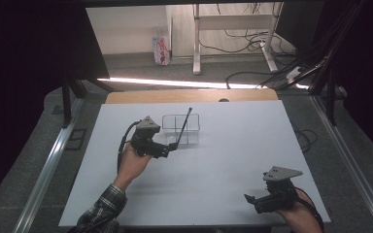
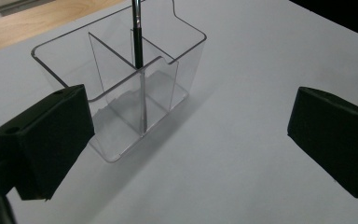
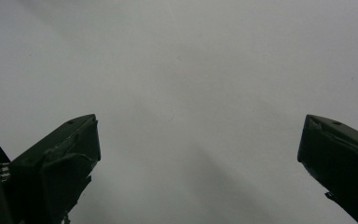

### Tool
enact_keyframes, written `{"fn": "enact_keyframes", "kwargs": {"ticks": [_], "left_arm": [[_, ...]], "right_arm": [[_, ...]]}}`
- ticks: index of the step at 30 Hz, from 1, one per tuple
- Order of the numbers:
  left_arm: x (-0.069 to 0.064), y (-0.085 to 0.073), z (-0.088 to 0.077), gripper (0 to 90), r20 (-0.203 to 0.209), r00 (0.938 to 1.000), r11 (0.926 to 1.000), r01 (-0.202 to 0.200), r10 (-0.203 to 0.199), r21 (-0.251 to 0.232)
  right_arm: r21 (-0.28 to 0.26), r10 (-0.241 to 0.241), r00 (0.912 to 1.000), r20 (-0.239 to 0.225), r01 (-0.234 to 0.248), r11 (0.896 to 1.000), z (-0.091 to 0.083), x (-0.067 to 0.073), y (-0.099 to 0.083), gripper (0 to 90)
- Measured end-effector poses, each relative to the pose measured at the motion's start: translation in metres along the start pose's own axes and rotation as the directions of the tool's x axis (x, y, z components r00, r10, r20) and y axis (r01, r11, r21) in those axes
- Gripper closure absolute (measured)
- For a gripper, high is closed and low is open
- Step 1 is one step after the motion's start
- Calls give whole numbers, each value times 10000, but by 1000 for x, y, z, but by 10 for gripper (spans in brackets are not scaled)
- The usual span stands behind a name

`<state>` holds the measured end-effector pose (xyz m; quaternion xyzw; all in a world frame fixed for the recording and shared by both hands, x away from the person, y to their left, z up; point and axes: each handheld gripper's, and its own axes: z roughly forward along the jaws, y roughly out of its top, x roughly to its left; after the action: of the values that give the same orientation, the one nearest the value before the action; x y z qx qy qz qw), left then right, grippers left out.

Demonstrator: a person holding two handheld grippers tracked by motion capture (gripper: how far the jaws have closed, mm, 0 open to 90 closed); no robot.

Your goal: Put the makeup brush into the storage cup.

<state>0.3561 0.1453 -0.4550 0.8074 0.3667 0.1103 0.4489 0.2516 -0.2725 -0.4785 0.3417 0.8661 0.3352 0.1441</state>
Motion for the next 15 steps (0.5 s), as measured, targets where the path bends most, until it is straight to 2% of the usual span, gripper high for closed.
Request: {"fn": "enact_keyframes", "kwargs": {"ticks": [4, 15], "left_arm": [[-3, -3, -3, 4, 72, 9999, 9999, 92, -91, -80], [-9, -10, -8, 0, -68, 9999, 9999, -91, 91, 103]], "right_arm": [[19, -6, 10000, -1, 6, 10000, 0, 0, 0, 0], [87, -39, 10000, 26, 39, 10000, 0, 0, 0, 0]]}}
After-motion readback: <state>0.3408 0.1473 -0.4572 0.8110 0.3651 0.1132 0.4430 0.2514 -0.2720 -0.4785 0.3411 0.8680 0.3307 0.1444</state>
